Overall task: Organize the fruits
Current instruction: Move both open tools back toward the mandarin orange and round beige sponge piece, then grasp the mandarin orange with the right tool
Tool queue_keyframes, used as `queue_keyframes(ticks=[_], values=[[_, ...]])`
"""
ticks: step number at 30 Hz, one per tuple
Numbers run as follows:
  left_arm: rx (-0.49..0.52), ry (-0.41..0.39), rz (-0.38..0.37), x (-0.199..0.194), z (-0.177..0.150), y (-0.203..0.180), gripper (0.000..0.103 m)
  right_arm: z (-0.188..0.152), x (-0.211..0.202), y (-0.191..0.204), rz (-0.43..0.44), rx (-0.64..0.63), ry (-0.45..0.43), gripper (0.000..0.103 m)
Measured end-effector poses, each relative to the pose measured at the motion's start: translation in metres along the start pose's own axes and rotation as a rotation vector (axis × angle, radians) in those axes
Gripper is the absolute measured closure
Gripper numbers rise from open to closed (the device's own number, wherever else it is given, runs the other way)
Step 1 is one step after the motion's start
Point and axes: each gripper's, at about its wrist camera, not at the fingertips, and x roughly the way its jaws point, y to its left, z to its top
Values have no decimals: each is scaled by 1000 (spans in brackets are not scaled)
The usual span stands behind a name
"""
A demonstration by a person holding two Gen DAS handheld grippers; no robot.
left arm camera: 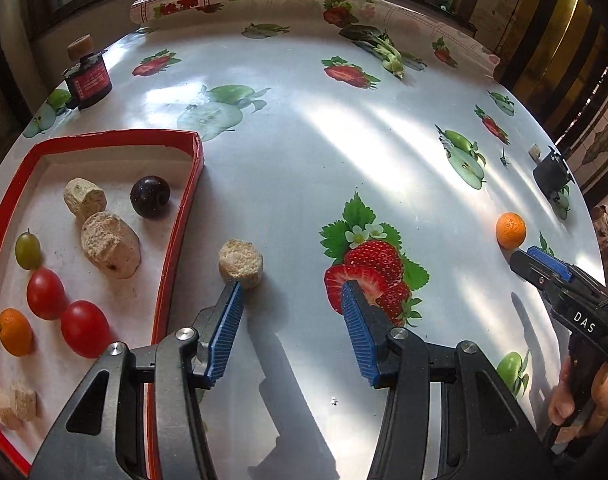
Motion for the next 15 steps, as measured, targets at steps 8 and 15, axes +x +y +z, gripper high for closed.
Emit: queue_keyframes(ticks=[8, 15], values=[[18, -26, 5, 12, 11, -1, 63, 20, 24, 0, -57, -43, -13, 51], [9, -34, -51, 7, 6, 6, 94, 15, 24, 23, -42, -135, -17, 68]])
